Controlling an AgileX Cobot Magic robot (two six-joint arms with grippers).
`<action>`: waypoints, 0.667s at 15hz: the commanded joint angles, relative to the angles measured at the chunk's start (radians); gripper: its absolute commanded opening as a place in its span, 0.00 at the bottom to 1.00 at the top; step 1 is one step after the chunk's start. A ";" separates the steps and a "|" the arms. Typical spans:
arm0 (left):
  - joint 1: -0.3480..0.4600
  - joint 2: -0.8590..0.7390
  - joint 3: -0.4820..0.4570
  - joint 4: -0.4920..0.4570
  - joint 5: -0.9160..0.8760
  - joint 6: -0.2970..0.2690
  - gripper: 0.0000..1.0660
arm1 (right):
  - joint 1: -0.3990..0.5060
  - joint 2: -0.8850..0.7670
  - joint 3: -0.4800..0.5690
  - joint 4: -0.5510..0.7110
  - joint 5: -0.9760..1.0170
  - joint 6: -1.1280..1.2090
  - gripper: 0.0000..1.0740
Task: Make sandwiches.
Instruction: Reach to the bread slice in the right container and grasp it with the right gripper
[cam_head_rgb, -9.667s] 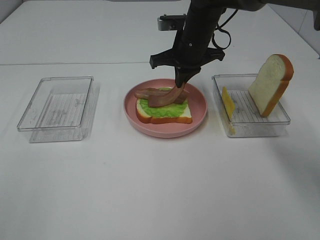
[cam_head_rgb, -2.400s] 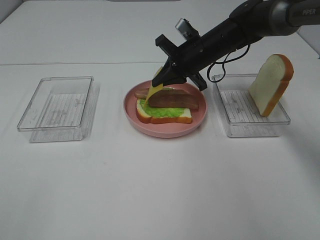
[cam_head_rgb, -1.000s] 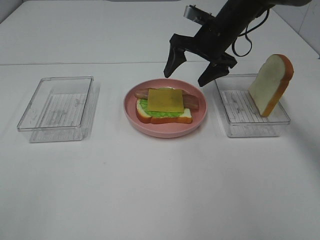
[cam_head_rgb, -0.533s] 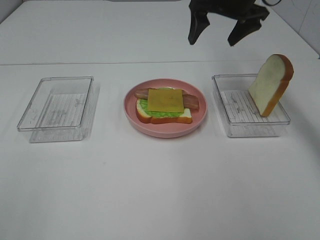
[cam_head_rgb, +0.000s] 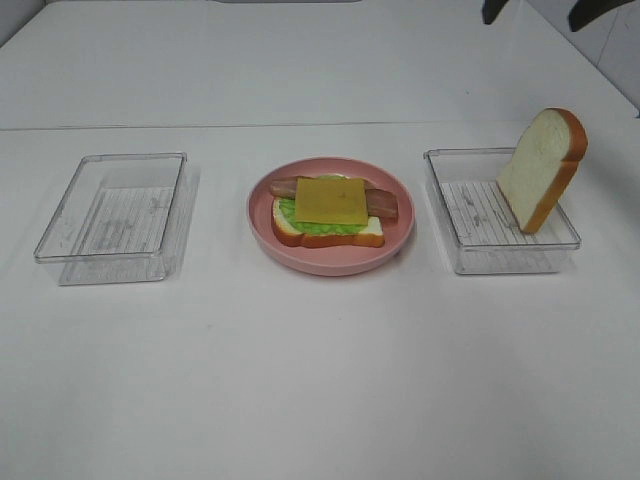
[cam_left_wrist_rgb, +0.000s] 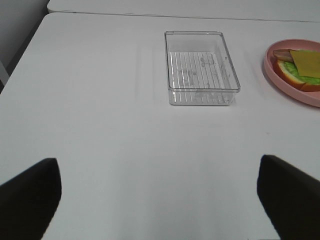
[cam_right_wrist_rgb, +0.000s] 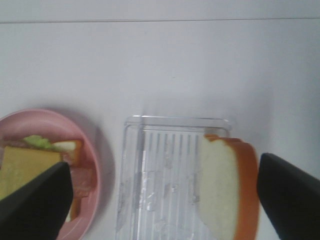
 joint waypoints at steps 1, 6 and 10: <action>0.003 -0.020 0.002 -0.013 -0.009 -0.004 0.94 | -0.059 -0.004 0.000 0.003 0.121 0.004 0.90; 0.003 -0.020 0.002 -0.013 -0.009 -0.004 0.94 | -0.139 0.033 0.032 0.006 0.121 -0.008 0.90; 0.003 -0.020 0.002 -0.013 -0.009 -0.004 0.94 | -0.139 0.110 0.049 0.039 0.120 -0.008 0.90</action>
